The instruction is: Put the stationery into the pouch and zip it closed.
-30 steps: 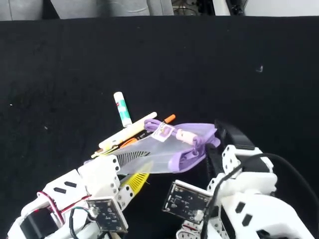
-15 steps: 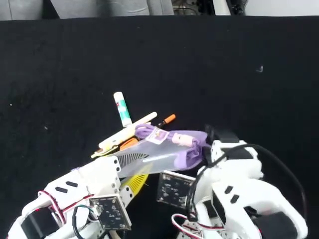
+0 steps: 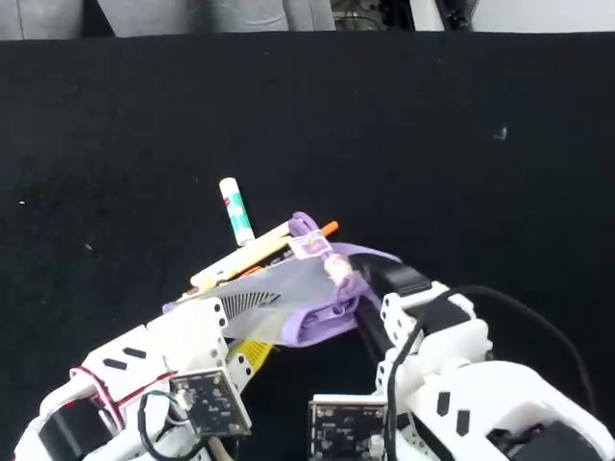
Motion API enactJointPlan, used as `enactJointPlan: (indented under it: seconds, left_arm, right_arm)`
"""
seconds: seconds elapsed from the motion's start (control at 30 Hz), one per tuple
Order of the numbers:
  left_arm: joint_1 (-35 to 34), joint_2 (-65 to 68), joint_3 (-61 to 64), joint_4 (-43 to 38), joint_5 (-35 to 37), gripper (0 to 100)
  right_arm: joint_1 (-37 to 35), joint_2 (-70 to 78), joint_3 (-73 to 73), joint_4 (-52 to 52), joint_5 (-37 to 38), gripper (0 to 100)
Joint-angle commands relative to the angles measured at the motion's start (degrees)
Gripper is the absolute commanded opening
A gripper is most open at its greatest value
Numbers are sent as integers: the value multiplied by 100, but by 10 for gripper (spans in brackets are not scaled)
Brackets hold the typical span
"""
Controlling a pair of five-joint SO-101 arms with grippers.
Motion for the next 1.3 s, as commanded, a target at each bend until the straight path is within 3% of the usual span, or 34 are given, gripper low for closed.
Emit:
enactJointPlan:
  seconds: [0.0,0.1,0.43,0.6,0.8,1.13,1.27]
  left_arm:
    - [110,-62,-338,-62,0,29]
    - [110,-62,-330,-62,0,29]
    - [110,-62,-312,-62,0,29]
    - [110,-62,-312,-62,0,29]
    - [110,-62,-312,-62,0,29]
    - [110,-62,-312,-62,0,29]
    - [110,-62,-312,-53,9,29]
  right_arm:
    - [-334,84,31,18,-88,126]
    - [-334,84,189,9,44,70]
    - [-721,75,295,9,18,77]
    - [-659,22,84,-35,35,11]
    - [-149,22,-514,-35,422,13]
    - [1574,22,-549,-141,1327,12]
    - [1767,22,-549,-167,1398,14]
